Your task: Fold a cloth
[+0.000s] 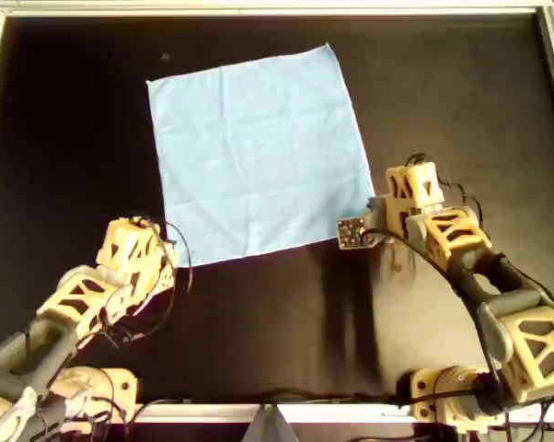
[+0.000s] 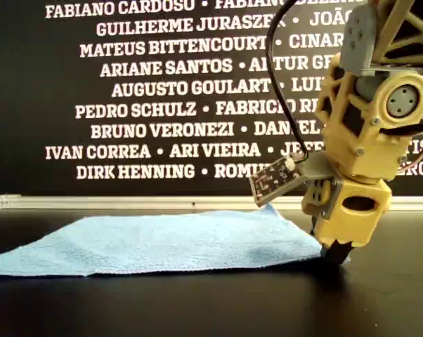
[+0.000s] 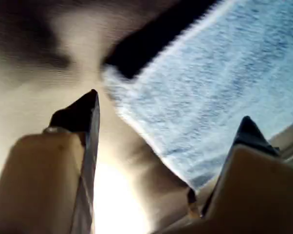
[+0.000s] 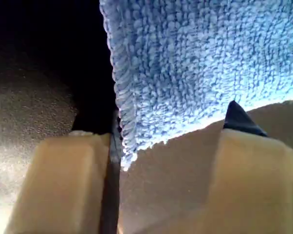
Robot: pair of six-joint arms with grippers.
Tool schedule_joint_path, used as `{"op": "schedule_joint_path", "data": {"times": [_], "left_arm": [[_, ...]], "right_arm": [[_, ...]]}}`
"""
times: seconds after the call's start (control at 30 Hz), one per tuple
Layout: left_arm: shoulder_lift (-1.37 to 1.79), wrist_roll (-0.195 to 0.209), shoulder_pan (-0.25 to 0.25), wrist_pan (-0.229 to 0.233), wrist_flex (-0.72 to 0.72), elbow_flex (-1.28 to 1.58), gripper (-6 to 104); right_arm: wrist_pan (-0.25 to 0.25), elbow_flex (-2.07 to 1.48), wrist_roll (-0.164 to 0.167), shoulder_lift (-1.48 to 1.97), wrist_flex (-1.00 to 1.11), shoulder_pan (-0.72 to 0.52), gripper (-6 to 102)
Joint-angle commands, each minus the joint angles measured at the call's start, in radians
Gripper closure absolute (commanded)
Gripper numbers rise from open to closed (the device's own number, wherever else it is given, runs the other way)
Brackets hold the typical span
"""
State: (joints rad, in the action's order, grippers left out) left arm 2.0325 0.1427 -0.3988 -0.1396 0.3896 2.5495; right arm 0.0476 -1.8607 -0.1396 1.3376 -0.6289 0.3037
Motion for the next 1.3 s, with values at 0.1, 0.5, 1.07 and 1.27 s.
{"op": "schedule_joint_path", "data": {"times": [0.1,0.5,1.07,1.27], "left_arm": [[0.029,0.006,-0.106,-0.006,-0.008,0.023,1],[-0.206,-0.005,-0.138,0.015,-0.031,-0.078,0],[-0.333,0.009,-0.137,0.238,-0.029,-0.170,1],[-0.379,0.009,-0.137,0.230,-0.029,-0.221,1]], "right_arm": [[0.000,0.005,0.005,0.015,0.008,0.002,11],[0.000,0.005,0.005,0.012,0.003,0.002,11],[0.000,0.035,0.006,0.005,0.003,0.003,11],[0.002,0.063,0.006,-0.011,0.006,0.005,12]]}}
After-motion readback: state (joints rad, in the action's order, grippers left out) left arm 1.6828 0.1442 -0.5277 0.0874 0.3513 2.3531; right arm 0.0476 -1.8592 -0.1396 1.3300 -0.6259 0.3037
